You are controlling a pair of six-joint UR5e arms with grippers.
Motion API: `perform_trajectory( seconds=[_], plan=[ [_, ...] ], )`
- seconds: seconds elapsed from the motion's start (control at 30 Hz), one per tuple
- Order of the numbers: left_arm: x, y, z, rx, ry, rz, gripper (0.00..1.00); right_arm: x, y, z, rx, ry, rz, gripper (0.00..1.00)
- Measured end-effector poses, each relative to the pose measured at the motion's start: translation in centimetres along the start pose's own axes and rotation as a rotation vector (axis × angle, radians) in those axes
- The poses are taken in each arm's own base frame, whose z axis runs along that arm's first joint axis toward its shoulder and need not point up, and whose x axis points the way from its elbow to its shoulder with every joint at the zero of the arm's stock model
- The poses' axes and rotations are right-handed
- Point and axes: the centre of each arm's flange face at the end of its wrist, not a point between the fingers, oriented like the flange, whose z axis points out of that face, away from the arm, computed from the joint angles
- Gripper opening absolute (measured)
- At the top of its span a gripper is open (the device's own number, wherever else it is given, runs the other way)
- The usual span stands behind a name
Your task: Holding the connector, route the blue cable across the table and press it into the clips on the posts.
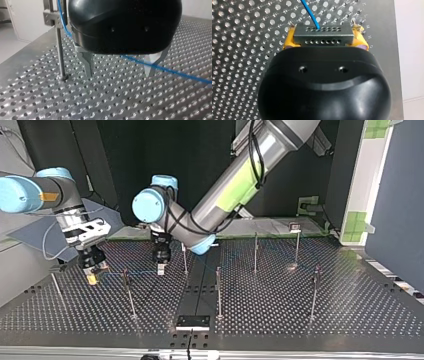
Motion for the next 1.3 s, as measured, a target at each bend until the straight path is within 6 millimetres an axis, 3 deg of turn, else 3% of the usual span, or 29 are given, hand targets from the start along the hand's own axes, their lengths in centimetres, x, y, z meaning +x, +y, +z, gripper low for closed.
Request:
perform_trajectory(
  seconds=[0.47,0.9,1.03,1.3],
  plan=[
    [-3.0,-1.9,-4.6,0.052,-0.014,-0.061,1.0,0.0,0.0,0.0,0.0,0.0,0.0,0.0],
    [-5.2,-4.9,-13.8,0.109,0.013,-0.098,1.0,0.0,0.0,0.0,0.0,0.0,0.0,0.0],
    [-6.2,-5.0,-15.1,0.122,-0.01,-0.122,1.0,0.0,0.0,0.0,0.0,0.0,0.0,0.0],
    [-8.4,-3.7,-15.8,0.123,-0.061,-0.194,1.0,0.0,0.0,0.0,0.0,0.0,0.0,0.0]
  ],
)
